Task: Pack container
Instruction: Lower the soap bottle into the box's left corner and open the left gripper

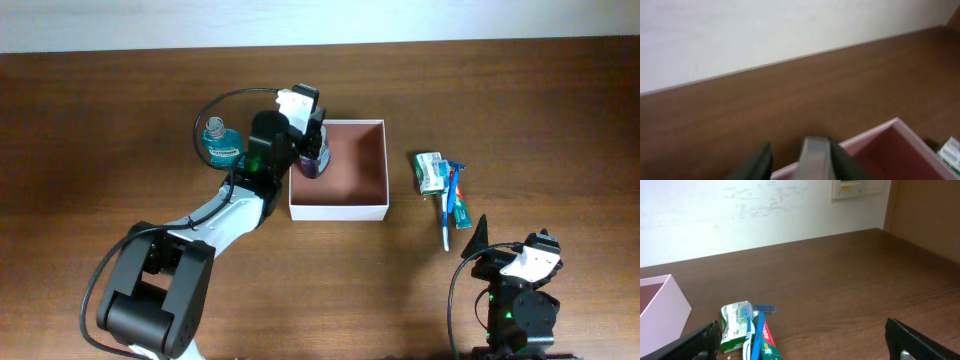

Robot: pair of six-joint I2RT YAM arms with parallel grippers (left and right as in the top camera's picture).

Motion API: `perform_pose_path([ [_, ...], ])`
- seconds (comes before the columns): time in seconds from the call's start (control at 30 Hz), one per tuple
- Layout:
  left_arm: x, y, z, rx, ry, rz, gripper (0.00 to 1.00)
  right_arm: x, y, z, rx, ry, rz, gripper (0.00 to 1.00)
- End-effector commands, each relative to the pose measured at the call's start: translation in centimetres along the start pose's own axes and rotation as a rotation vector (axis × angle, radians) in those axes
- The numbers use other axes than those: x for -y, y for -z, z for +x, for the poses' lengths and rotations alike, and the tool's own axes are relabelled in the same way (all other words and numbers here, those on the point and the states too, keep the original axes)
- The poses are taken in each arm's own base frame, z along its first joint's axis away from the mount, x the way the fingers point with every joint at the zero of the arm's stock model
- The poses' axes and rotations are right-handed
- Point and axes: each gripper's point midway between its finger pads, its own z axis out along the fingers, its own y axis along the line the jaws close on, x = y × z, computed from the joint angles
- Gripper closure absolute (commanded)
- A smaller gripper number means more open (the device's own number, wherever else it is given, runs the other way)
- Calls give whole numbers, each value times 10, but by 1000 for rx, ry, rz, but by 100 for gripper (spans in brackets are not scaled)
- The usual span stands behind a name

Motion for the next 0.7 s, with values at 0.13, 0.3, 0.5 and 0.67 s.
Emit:
perform_pose_path([
  [0.13,5,7,-38,71,-66,12,71,2,0,2,-7,8,9,2],
  [0.3,6,10,-66,113,-135,7,71,2,0,2,-7,8,9,2],
  [0.5,5,8,-62,55,-173,-1,71,2,0,2,-7,8,9,1],
  [0.67,5,8,-50,8,-169,-2,69,2,0,2,-7,8,9,2],
])
